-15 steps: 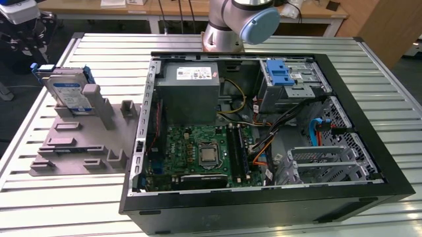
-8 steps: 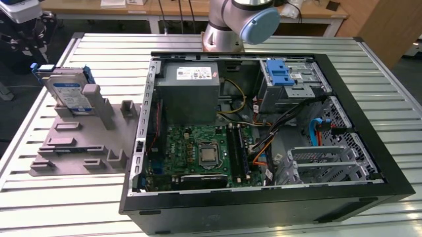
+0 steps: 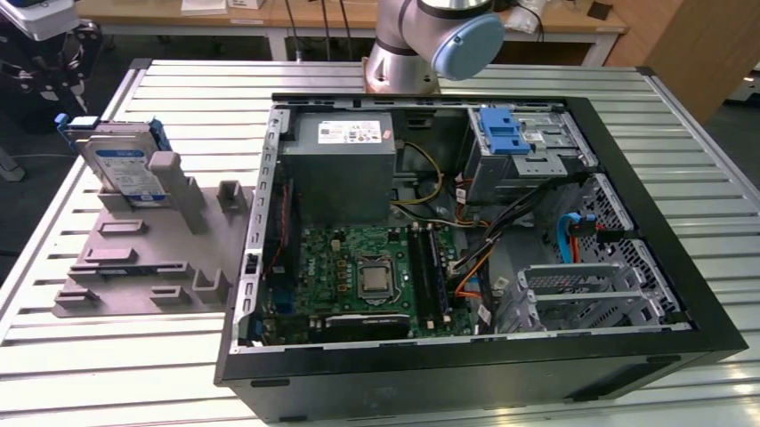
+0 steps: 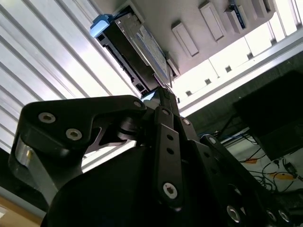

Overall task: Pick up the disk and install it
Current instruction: 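Pick up the disk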

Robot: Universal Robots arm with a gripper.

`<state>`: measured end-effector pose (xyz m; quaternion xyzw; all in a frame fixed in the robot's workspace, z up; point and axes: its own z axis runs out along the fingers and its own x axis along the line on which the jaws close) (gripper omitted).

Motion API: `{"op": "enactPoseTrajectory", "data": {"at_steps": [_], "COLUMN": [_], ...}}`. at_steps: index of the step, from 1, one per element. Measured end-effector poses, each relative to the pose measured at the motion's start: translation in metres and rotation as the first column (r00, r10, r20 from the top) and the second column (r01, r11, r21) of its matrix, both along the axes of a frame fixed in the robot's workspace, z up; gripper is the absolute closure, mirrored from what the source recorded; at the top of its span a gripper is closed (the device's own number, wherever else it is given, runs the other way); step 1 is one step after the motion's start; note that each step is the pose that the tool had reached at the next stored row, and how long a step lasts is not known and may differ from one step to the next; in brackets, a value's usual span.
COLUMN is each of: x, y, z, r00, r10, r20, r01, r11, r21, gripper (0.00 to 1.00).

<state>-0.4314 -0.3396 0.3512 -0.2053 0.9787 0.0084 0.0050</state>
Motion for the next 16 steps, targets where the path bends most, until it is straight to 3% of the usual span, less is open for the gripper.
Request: {"op": "enactPoseTrajectory", "data": {"at_steps": [16], "x": [0.0000], "y": [0.0000], "z": [-0.0001], "r00": [0.9978], "r10": [0.067], "r20": [0.0001], "r01": [-0.067], "r11": [0.9978], "r21": [0.0000], "gripper": [0.89]}}
